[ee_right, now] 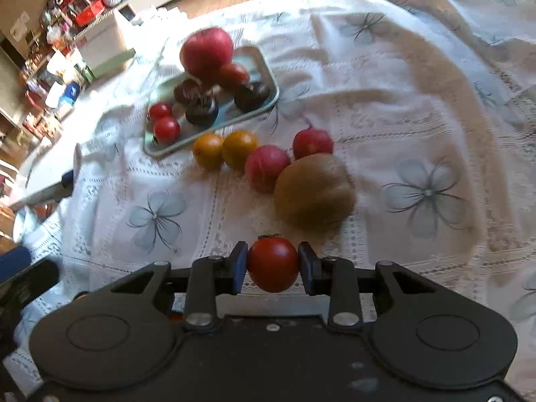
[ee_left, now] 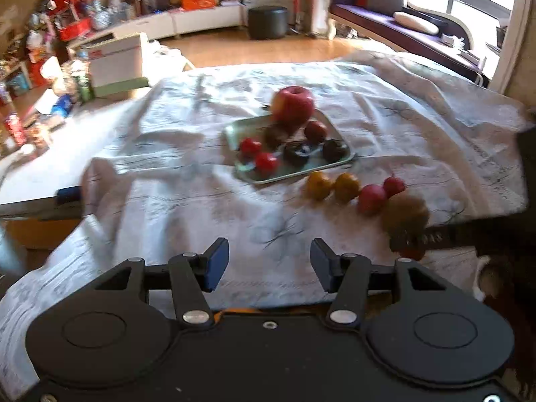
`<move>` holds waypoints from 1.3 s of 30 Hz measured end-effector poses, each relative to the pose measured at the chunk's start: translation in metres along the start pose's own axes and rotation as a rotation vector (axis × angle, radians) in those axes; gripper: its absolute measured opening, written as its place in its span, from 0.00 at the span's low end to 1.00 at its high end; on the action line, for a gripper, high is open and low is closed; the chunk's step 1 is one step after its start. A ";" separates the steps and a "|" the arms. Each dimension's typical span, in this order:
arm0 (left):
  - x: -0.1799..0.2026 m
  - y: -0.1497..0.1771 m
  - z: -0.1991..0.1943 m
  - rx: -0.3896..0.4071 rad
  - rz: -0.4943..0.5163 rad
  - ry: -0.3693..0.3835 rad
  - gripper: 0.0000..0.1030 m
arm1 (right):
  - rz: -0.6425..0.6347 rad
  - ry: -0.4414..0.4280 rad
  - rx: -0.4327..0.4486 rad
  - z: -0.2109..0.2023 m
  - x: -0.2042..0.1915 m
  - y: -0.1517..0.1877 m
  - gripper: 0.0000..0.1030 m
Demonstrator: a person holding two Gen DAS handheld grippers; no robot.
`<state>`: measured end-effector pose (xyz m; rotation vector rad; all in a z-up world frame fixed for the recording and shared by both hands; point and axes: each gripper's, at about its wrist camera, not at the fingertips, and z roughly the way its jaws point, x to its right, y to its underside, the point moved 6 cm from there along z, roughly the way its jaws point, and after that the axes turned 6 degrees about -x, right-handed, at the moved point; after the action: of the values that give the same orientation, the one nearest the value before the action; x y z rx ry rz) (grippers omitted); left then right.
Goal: Organize fruits
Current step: 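Grasp the red tomato beside the kiwi with the right tool, then grasp a small yellow tomato with the left tool while the right tool holds the red tomato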
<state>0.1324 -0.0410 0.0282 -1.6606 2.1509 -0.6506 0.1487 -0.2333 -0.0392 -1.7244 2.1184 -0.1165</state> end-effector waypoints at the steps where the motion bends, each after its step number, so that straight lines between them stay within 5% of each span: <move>1: 0.004 -0.005 0.006 -0.012 0.003 0.009 0.58 | 0.004 -0.002 0.009 -0.005 0.004 0.000 0.33; 13: 0.051 -0.070 0.087 -0.031 0.020 -0.021 0.58 | -0.001 0.084 0.170 -0.033 0.045 0.008 0.33; 21: 0.062 -0.080 0.140 -0.113 -0.014 -0.055 0.58 | -0.001 0.052 0.164 -0.031 0.045 0.009 0.33; 33: 0.052 -0.079 0.166 -0.132 -0.078 -0.080 0.59 | -0.005 0.036 0.135 -0.022 0.042 0.010 0.33; 35: 0.054 -0.077 0.166 -0.128 -0.070 -0.059 0.43 | -0.005 0.033 0.131 -0.022 0.042 0.010 0.33; 39: 0.054 -0.073 0.160 -0.118 -0.068 -0.015 0.41 | -0.002 0.032 0.130 -0.023 0.043 0.010 0.33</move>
<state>0.2621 -0.1318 -0.0646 -1.7998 2.1686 -0.5379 0.1243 -0.2761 -0.0326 -1.6593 2.0823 -0.2779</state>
